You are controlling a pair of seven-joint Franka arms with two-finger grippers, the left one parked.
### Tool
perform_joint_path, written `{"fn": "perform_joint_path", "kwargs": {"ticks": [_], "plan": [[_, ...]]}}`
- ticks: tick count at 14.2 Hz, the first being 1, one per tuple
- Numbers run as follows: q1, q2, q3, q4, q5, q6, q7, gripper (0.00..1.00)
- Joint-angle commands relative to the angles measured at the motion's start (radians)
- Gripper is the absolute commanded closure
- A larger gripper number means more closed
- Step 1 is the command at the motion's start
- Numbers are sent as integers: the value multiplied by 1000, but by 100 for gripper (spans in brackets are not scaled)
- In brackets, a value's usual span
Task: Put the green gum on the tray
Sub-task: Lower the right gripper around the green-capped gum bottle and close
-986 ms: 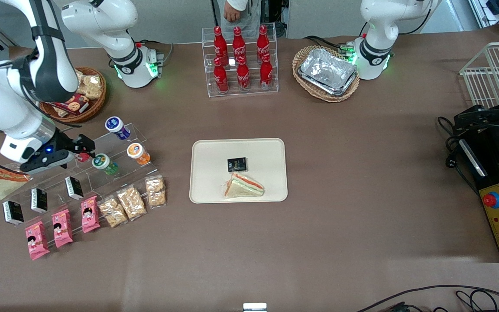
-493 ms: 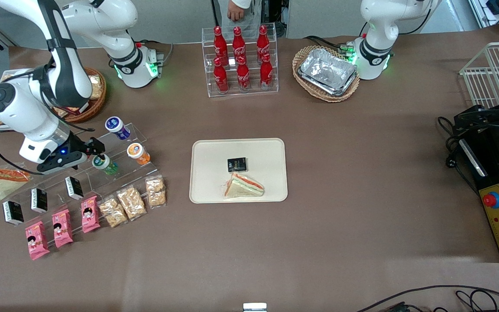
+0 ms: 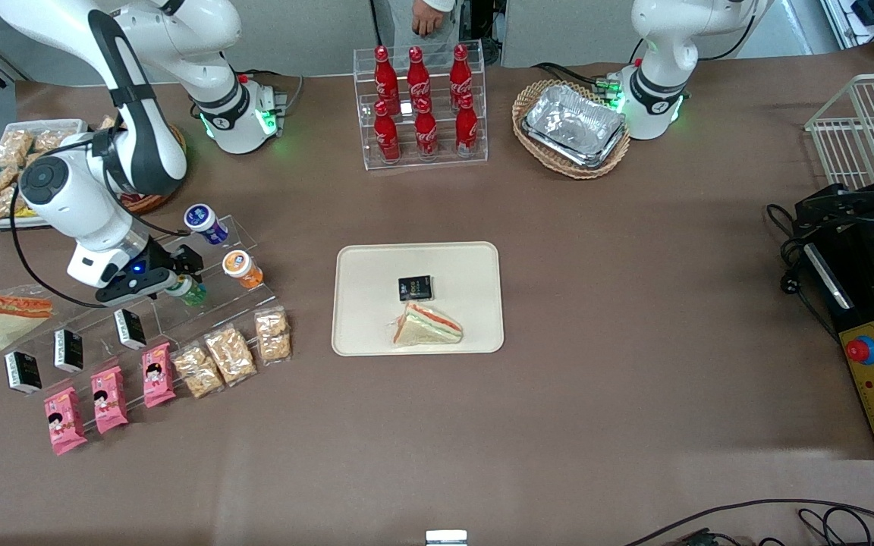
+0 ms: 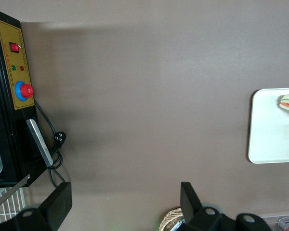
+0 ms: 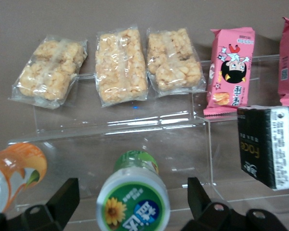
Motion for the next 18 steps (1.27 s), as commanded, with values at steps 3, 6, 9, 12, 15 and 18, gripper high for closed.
{"fn": "perform_joint_path", "kwargs": {"ticks": [3,6,9,12,15,18], "plan": [[8,3,-4,-44,0,75,18,0],[5,2,-7,-47,0,72,13,31],[4,2,-8,-46,0,61,15,88],[4,-1,-10,-35,2,56,19,97],[5,-14,-10,56,8,-54,16,96],[5,-8,-10,268,14,-342,21,96]]}}
